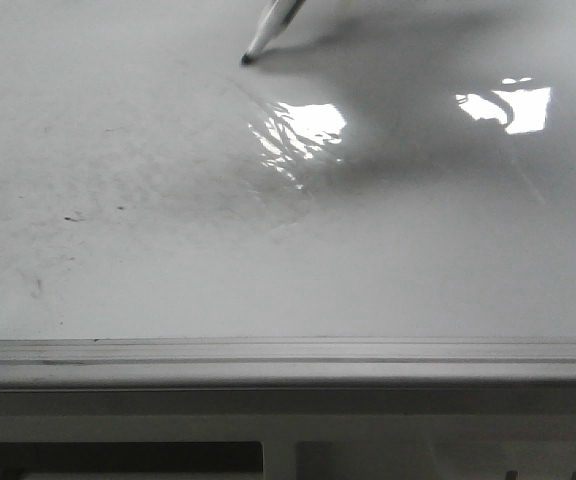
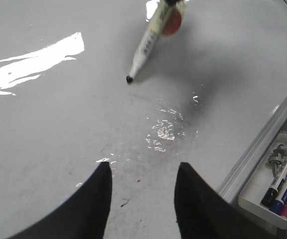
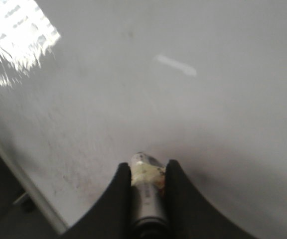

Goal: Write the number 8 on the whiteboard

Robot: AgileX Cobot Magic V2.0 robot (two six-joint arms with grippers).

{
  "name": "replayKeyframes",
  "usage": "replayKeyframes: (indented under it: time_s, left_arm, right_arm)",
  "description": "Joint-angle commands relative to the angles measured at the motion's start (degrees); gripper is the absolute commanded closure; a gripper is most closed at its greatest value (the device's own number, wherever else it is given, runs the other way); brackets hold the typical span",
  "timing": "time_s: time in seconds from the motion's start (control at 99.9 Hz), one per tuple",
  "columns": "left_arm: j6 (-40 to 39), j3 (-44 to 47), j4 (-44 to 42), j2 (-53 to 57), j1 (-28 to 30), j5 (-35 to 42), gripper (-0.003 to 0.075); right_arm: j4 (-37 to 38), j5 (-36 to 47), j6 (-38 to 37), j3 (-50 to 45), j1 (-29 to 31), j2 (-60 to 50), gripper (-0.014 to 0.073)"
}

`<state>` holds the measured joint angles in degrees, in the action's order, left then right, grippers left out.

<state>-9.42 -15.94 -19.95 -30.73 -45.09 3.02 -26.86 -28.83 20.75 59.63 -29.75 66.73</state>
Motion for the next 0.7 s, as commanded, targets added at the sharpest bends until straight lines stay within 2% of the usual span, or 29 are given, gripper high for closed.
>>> replayKeyframes:
  time_s: [0.0,0.09,0.23,0.35,0.5,0.58,0.69]
  left_arm:
    - [-0.7,-1.7,1.1,0.0,0.1,3.7,0.0437]
    - [-0.7,-1.7,1.1,0.0,0.1,3.7,0.0437]
    - [-0.7,-1.7,1.1,-0.1,0.1,3.8,0.0437]
    - [-0.7,-1.7,1.1,-0.1,0.1,3.8,0.0437]
    - [-0.7,-1.7,1.1,-0.1,0.1,3.8,0.0437]
    - [-0.7,-1.7,1.1,-0.1,0.1,3.8,0.0437]
    - [-0.7,-1.7,1.1,-0.1,0.1,3.8,0.0437]
  right_arm:
    - [0.6,0.3,0.4,1.4,-0.2,2.1,0.0637]
    - [2.8,-1.8,0.2,1.4,-0.2,1.8,0.0637]
    - [14.0,-5.7,-6.8,1.4,0.0,-1.6,0.0637]
    - [12.2,-8.9,-7.3,0.3,-1.4,-1.1,0.0637]
    - [11.9,-1.6,-7.3,0.4,-6.1,2.1,0.0637]
    - [12.9,2.6,-9.1,1.4,-5.7,2.1,0.0637]
    - [15.2,-0.3,-10.9,3.8,-1.5,1.3,0.0637]
